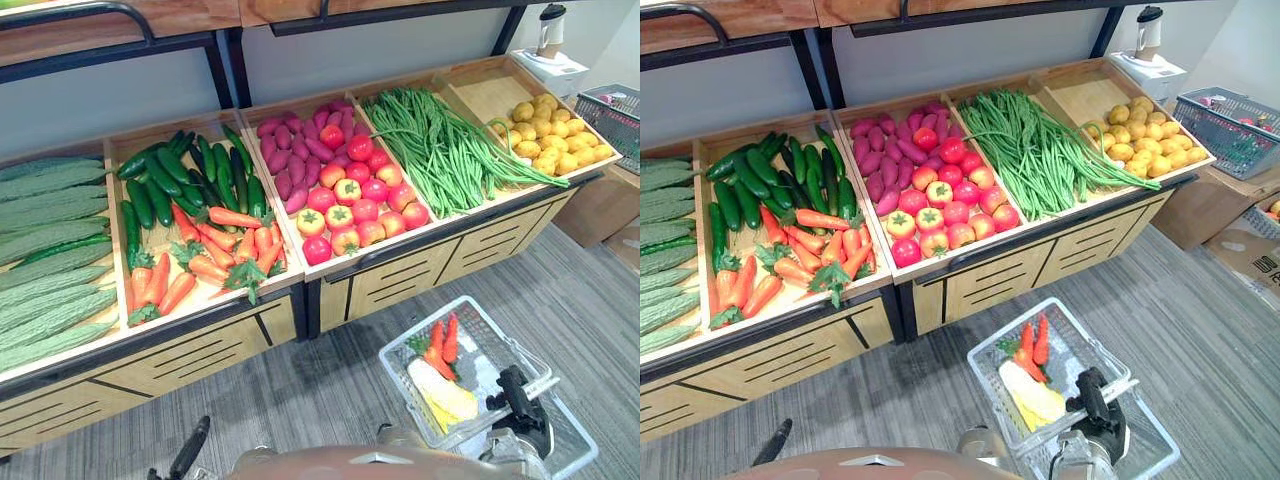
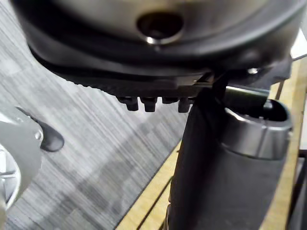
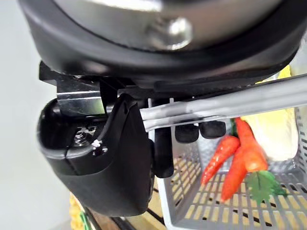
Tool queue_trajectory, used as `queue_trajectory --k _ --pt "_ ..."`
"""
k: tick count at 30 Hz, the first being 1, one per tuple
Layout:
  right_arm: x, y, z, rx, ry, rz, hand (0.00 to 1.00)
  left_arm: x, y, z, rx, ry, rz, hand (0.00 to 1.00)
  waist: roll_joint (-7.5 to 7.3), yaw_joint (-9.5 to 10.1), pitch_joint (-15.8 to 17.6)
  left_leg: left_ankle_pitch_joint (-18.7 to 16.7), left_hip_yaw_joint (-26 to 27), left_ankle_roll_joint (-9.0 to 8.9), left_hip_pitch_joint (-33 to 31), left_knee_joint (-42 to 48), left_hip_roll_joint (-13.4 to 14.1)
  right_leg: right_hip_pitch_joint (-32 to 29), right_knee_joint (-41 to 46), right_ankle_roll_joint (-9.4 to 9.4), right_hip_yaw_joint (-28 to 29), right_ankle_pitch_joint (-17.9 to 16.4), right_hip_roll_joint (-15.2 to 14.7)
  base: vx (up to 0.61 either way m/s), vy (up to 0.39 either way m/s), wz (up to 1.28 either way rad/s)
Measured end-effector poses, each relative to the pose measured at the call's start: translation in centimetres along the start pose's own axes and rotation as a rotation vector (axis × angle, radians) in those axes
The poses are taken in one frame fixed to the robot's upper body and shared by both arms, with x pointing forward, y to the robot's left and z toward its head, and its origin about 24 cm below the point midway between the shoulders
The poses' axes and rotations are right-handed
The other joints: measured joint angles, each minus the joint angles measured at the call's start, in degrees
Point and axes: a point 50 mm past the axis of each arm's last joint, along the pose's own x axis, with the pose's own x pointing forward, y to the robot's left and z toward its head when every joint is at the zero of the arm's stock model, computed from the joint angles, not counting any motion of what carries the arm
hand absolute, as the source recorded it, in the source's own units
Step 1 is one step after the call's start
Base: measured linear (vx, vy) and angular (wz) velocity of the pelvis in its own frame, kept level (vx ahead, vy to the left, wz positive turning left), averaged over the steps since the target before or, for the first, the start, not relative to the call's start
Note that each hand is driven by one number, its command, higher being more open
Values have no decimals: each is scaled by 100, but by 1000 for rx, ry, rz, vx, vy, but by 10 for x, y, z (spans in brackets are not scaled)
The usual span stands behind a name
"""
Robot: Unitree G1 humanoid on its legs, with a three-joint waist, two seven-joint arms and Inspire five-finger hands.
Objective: Pick vegetable in the basket
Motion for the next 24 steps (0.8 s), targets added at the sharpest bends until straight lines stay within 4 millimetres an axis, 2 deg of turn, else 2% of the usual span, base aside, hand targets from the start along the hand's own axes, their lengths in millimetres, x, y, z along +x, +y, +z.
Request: queue_trajectory --k 4,7,9,10,11,12,13,14,15,16,17,18,19,20,22,24 --pt "-11 -10 9 5 -41 -22 0 0 -18 14 45 -70 -52 100 61 -40 127 -522 175 71 -97 771 255 -82 280 80 195 -132 20 -27 129 -27" --pt "-18 -4 18 11 -85 17 0 0 -31 25 38 -117 -70 100 83 -73 233 -854 754 168 -32 1305 496 -378 549 140 645 -106 157 -61 166 -94" --pt "-20 6 22 13 -104 59 0 0 -40 37 61 -167 -98 100 95 -117 333 -1012 1332 209 139 1549 715 -552 539 192 964 109 334 -122 146 -136" --pt "-20 11 22 14 -105 79 0 -1 -49 43 68 -196 -127 100 107 -86 366 -1081 1699 212 187 1632 887 -721 413 42 737 391 391 -130 111 -132" --pt "-19 14 22 15 -107 87 0 -1 -55 47 69 -211 -142 100 115 -58 397 -1089 1874 227 215 1658 970 -751 319 -56 450 473 364 -116 114 -144" --pt "-20 15 23 16 -110 85 0 -4 -70 57 75 -252 -195 100 121 -72 488 -1098 2246 247 274 1658 1062 -798 359 -179 -685 476 -66 -53 91 -117" --pt "-20 16 24 15 -112 86 0 -6 -77 62 72 -277 -220 100 79 -68 535 -1090 2471 260 371 1649 1098 -835 652 -337 -1335 376 -350 -14 83 -109" --pt "-20 16 24 15 -114 83 0 -6 -80 65 74 -287 -231 100 64 -80 524 -1087 2594 262 403 1647 1124 -870 940 -483 -1659 277 -506 44 26 -101" --pt "-19 16 25 17 -121 78 0 -7 -80 65 67 -291 -230 100 54 -96 512 -1047 2834 238 462 1603 1155 -903 1624 -801 -2064 40 -751 65 -7 -104" --pt "-17 18 27 19 -127 75 0 -7 -78 65 70 -291 -227 100 33 -153 468 -952 3066 193 483 1477 1124 -886 2184 -944 -2288 -157 -900 69 -25 -110" --pt "-14 20 27 20 -131 78 0 -6 -77 65 73 -290 -229 100 16 -146 445 -895 3185 189 503 1420 1103 -896 2323 -916 -2383 -326 -932 79 -77 -155" --pt "-2 34 29 23 -139 103 0 -5 -67 58 91 -269 -218 100 -56 -151 392 -755 3541 99 544 1289 1062 -1005 2261 -874 -2839 -514 -931 98 -153 -169" --pt "8 40 30 18 -133 106 0 -6 -67 46 98 -226 -222 100 66 -155 367 -614 3683 48 590 1117 1077 -1068 2102 -871 -2978 -516 -758 112 -176 -156" --pt "11 41 29 14 -126 102 0 -8 -68 41 96 -211 -227 100 105 -147 353 -551 3746 29 643 1032 1053 -1063 2059 -863 -3020 -522 -701 130 -177 -82" --pt "14 42 23 12 -100 86 0 -11 -72 27 94 -158 -259 100 191 -149 302 -264 3690 166 739 911 1126 -867 1734 -837 -3102 -631 -457 182 -209 -32" --pt "13 44 20 12 -86 98 0 -10 -71 24 99 -141 -264 100 242 -155 264 -58 3533 369 662 1236 1430 -650 1331 -840 -3168 -628 -196 140 -166 -12"
